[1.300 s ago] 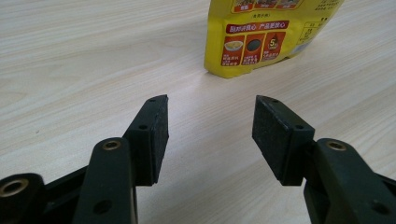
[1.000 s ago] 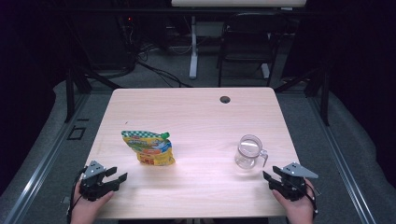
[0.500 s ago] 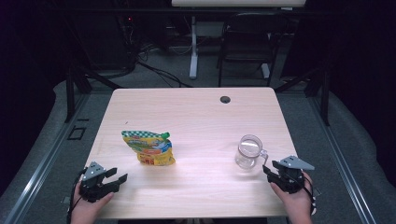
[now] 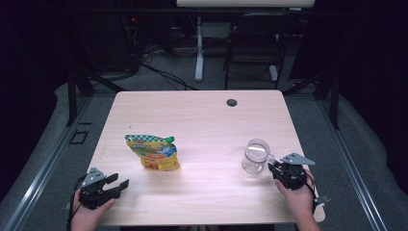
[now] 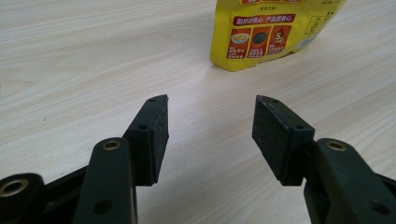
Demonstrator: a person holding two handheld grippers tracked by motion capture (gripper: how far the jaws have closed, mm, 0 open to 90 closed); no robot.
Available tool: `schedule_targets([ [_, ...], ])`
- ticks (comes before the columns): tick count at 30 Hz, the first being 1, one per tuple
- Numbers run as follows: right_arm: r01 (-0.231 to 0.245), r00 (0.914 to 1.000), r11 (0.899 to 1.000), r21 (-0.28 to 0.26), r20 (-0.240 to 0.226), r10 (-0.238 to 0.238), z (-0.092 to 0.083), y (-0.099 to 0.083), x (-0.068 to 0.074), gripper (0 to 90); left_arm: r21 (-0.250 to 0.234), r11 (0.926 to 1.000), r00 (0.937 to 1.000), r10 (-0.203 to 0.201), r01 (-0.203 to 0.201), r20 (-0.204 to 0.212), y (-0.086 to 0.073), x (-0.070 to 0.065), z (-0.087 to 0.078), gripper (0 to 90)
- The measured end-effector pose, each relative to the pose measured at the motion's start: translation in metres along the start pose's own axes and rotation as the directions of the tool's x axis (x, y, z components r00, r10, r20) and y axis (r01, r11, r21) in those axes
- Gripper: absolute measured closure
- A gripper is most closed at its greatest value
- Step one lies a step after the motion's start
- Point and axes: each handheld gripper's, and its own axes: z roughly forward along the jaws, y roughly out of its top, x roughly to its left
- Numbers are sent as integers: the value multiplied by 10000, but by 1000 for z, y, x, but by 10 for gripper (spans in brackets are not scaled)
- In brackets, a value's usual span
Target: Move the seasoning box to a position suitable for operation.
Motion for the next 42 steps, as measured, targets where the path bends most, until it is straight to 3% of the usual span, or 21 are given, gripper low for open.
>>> schedule_targets([
  [7, 208, 9997, 9995, -250, -96, -210, 0, -3, 2, 744, -3, 10000, 10000, 35, -35, -48, -1, -2, 0, 461],
  [16, 891, 9916, 9958, -220, -919, -907, 1, 2, 24, 747, -42, 9997, 9997, 260, -260, -16, 2, -7, 0, 461],
  [19, 1419, 9795, 9898, -134, -1426, -1424, 2, 5, 38, 748, -63, 9995, 9995, 314, -314, 76, 3, -10, 0, 461],
  [20, 1627, 9712, 9865, -187, -1733, -1635, 4, 7, 47, 749, -49, 9994, 9993, 347, -346, 103, 4, -11, 0, 461],
  [22, 1689, 9685, 9854, -192, -1824, -1695, 4, 7, 50, 749, -97, 9991, 9991, 410, -408, 144, 5, -14, 0, 461],
  [24, 2040, 9538, 9787, -221, -2205, -2038, 7, 9, 61, 749, -123, 9985, 9983, 543, -541, 201, 7, -18, 0, 461],
  [25, 2040, 9538, 9787, -221, -2205, -2038, 7, 9, 61, 749, -123, 9985, 9983, 543, -541, 201, 7, -18, 0, 461],
  [28, 2239, 9404, 9741, -312, -2554, -2244, 10, 10, 70, 749, -181, 9978, 9974, 646, -641, 307, 8, -23, 1, 461],
  [29, 2239, 9404, 9741, -312, -2554, -2244, 10, 10, 70, 749, -181, 9978, 9974, 646, -641, 307, 8, -23, 1, 461],
  [32, 2429, 9252, 9690, -458, -2894, -2456, 10, 10, 77, 748, -217, 9973, 9965, 715, -706, 432, 10, -28, 1, 461],
  [33, 2429, 9252, 9690, -458, -2894, -2456, 10, 10, 77, 748, -217, 9973, 9965, 715, -706, 432, 10, -28, 1, 461],
  [34, 2507, 9149, 9662, -595, -3117, -2565, 11, 9, 81, 749, -244, 9969, 9961, 755, -744, 460, 10, -30, 1, 461],
  [42, 2999, 8800, 9511, -739, -3634, -3058, 8, 7, 92, 747, -66, 9973, 9963, 736, -734, 450, 8, -28, 4, 461],
])
